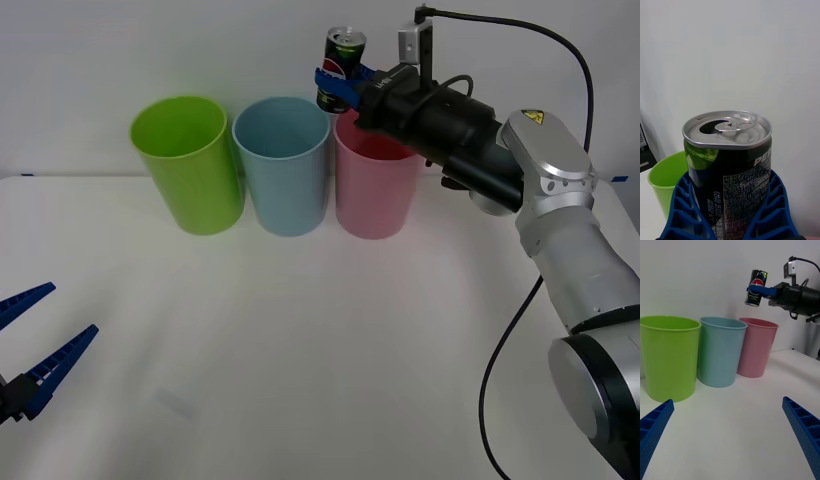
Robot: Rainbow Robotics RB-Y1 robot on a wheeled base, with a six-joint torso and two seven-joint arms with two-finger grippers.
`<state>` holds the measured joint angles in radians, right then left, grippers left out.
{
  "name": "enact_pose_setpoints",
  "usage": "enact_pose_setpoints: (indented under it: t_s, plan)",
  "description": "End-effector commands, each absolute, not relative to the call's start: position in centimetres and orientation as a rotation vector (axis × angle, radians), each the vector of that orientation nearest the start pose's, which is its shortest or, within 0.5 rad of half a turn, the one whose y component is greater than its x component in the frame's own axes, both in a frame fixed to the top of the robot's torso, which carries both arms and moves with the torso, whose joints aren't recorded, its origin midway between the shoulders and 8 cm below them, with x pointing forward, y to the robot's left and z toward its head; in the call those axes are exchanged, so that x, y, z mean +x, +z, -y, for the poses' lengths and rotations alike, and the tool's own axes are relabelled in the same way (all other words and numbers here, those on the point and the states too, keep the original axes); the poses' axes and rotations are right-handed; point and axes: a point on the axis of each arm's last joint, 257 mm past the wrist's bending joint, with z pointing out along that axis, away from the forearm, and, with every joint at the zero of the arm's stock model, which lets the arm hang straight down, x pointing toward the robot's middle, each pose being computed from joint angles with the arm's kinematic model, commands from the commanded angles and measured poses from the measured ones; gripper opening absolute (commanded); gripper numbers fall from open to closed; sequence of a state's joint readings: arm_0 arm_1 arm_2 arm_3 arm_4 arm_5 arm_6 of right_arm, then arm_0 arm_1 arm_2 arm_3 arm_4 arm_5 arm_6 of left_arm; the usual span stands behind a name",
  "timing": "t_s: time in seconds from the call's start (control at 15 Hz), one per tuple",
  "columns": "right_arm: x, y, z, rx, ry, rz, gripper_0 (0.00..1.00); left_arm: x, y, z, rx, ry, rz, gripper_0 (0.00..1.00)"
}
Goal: Grasp the object on the table and drop it into the matching bin: aluminum can to the light blue bin, PET bottle to the pink bin.
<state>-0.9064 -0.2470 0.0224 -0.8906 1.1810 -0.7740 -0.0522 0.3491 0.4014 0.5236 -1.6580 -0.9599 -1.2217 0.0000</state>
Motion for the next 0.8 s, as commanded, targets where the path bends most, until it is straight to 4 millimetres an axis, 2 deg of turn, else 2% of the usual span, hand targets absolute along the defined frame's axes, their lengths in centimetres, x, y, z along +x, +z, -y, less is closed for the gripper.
enact_pose_setpoints:
  t_s: [0.07, 0.33, 0.6, 0.8]
  plan:
    - [64.5, 0.6, -1.5, -0.664, 0.771, -1.272, 0.0, 34.2, -16.9, -33.0, 0.465, -0.567, -1.441, 1.0]
    - [65.4, 0.6, -3.8, -0.647, 0.732, -1.295, 0.0, 34.2, -16.9, -33.0, 0.465, -0.567, -1.441, 1.0]
    - [65.6, 0.1, -5.9, -0.636, 0.706, -1.309, 0.0, 34.2, -16.9, -33.0, 0.465, -0.567, -1.441, 1.0]
    - [65.5, 0.0, -6.4, -0.639, 0.698, -1.309, 0.0, 34.2, -16.9, -33.0, 0.465, -0.567, -1.441, 1.0]
